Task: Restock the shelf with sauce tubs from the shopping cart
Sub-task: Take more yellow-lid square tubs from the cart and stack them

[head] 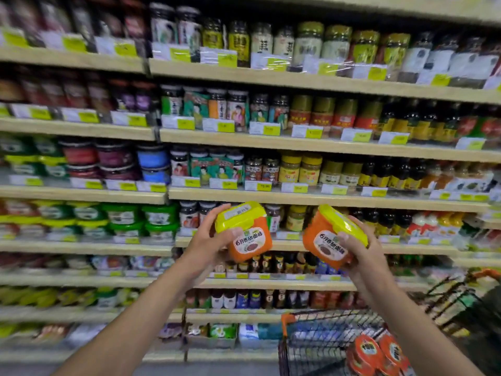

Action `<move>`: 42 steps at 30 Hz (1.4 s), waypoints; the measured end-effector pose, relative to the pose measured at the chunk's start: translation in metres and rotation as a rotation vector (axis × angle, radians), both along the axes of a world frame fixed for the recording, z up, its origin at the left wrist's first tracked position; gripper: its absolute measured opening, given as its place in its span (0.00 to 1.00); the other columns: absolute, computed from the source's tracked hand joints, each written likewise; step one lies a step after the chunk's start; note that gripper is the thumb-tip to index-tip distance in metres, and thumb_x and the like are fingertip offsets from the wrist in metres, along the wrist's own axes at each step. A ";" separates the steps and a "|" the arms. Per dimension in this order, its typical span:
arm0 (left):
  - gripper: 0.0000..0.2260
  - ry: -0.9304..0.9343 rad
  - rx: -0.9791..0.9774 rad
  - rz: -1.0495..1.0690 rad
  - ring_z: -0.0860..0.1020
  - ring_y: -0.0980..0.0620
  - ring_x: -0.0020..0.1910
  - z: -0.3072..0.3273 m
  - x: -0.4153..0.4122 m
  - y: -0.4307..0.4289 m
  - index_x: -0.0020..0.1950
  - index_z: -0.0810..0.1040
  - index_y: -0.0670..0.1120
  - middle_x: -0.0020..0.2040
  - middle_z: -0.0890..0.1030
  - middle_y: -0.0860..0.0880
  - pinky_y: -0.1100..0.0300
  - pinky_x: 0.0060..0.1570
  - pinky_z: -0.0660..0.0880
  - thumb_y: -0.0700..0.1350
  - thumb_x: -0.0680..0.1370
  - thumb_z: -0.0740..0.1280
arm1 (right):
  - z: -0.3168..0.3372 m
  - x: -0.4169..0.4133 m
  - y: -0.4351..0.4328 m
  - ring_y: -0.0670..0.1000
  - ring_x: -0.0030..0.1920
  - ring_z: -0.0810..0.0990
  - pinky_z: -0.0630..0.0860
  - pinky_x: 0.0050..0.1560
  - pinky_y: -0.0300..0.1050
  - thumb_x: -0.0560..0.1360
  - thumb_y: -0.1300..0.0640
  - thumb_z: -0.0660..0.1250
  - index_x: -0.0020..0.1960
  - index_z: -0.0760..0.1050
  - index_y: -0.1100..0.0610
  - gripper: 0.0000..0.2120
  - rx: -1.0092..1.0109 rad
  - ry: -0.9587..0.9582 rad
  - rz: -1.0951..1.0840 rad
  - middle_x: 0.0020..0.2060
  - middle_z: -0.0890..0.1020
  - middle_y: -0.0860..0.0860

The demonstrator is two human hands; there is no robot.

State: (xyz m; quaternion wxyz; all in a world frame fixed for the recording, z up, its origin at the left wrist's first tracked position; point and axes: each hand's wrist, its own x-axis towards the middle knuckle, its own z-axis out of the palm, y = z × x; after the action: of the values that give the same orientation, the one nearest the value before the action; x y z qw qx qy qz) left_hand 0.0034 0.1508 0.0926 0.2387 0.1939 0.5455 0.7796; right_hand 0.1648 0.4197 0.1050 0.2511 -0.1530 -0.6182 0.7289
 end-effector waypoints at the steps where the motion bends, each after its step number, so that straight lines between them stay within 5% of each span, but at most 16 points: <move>1: 0.36 -0.012 0.016 0.029 0.84 0.39 0.57 0.002 -0.001 -0.015 0.70 0.74 0.56 0.63 0.81 0.45 0.43 0.47 0.82 0.51 0.63 0.81 | 0.001 -0.010 -0.011 0.59 0.53 0.84 0.83 0.46 0.57 0.38 0.34 0.85 0.65 0.73 0.44 0.56 -0.029 0.009 0.023 0.60 0.79 0.57; 4: 0.30 -0.041 0.059 0.125 0.83 0.37 0.59 0.007 -0.005 -0.063 0.71 0.73 0.57 0.66 0.79 0.42 0.37 0.55 0.80 0.48 0.72 0.79 | 0.005 -0.040 -0.051 0.61 0.59 0.82 0.84 0.46 0.55 0.46 0.32 0.84 0.72 0.70 0.48 0.58 -0.100 0.028 0.113 0.63 0.80 0.58; 6: 0.31 -0.048 0.073 0.194 0.83 0.38 0.59 0.008 -0.007 -0.096 0.73 0.72 0.55 0.67 0.79 0.41 0.38 0.55 0.81 0.47 0.72 0.78 | 0.010 -0.060 -0.082 0.60 0.60 0.81 0.84 0.41 0.51 0.56 0.33 0.80 0.74 0.70 0.50 0.50 -0.136 0.035 0.149 0.64 0.80 0.58; 10: 0.45 -0.034 0.087 0.322 0.83 0.38 0.59 0.015 -0.005 -0.170 0.73 0.72 0.53 0.64 0.82 0.42 0.43 0.48 0.82 0.56 0.59 0.86 | 0.017 -0.096 -0.145 0.57 0.54 0.84 0.85 0.44 0.50 0.67 0.36 0.68 0.72 0.69 0.51 0.37 -0.160 0.032 0.247 0.63 0.81 0.57; 17: 0.53 -0.019 0.119 0.496 0.83 0.38 0.59 0.019 -0.002 -0.310 0.74 0.70 0.49 0.65 0.81 0.40 0.42 0.50 0.82 0.58 0.53 0.88 | 0.028 -0.147 -0.273 0.57 0.55 0.85 0.81 0.56 0.59 0.52 0.25 0.77 0.79 0.60 0.49 0.62 -0.138 -0.019 0.342 0.68 0.77 0.55; 21: 0.53 -0.001 0.114 0.592 0.83 0.38 0.58 0.022 -0.005 -0.400 0.74 0.70 0.47 0.64 0.81 0.39 0.42 0.49 0.83 0.58 0.53 0.88 | 0.030 -0.172 -0.356 0.56 0.53 0.86 0.82 0.50 0.54 0.56 0.28 0.74 0.76 0.64 0.50 0.55 -0.116 -0.004 0.427 0.65 0.80 0.56; 26: 0.50 0.025 0.112 0.661 0.83 0.38 0.58 0.025 -0.008 -0.505 0.73 0.71 0.47 0.64 0.81 0.39 0.45 0.45 0.82 0.58 0.55 0.87 | 0.026 -0.202 -0.453 0.55 0.50 0.87 0.83 0.38 0.47 0.45 0.22 0.77 0.78 0.61 0.52 0.69 -0.070 -0.004 0.477 0.64 0.80 0.57; 30: 0.50 0.044 0.108 0.747 0.84 0.39 0.56 0.022 -0.008 -0.578 0.71 0.73 0.50 0.62 0.83 0.40 0.43 0.47 0.83 0.59 0.53 0.87 | 0.027 -0.215 -0.523 0.51 0.45 0.87 0.81 0.53 0.58 0.39 0.22 0.76 0.76 0.64 0.50 0.70 -0.069 0.039 0.501 0.59 0.82 0.54; 34: 0.42 0.032 0.121 0.820 0.84 0.38 0.55 0.020 -0.006 -0.636 0.73 0.71 0.49 0.64 0.81 0.39 0.45 0.45 0.83 0.54 0.62 0.83 | 0.026 -0.230 -0.577 0.50 0.43 0.87 0.82 0.49 0.56 0.53 0.25 0.75 0.74 0.66 0.51 0.56 -0.049 0.041 0.538 0.58 0.82 0.55; 39: 0.31 0.055 0.154 0.910 0.85 0.41 0.52 0.019 -0.002 -0.688 0.70 0.73 0.49 0.61 0.83 0.40 0.46 0.41 0.83 0.47 0.68 0.78 | 0.031 -0.252 -0.631 0.53 0.49 0.86 0.83 0.53 0.56 0.46 0.23 0.77 0.73 0.66 0.52 0.63 -0.031 0.044 0.586 0.58 0.83 0.55; 42: 0.34 0.066 0.128 0.974 0.85 0.40 0.54 0.017 0.001 -0.718 0.72 0.71 0.49 0.61 0.83 0.41 0.40 0.48 0.83 0.48 0.68 0.78 | 0.032 -0.273 -0.664 0.52 0.48 0.84 0.83 0.39 0.45 0.68 0.33 0.68 0.76 0.63 0.53 0.43 -0.061 0.035 0.639 0.61 0.81 0.56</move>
State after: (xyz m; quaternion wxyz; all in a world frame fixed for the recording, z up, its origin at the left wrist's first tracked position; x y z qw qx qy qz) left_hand 0.0041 -0.5668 0.1099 -0.1832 -0.0446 0.5309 0.8262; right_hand -0.1079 -0.2441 0.1371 0.0157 0.0542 -0.6085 0.7916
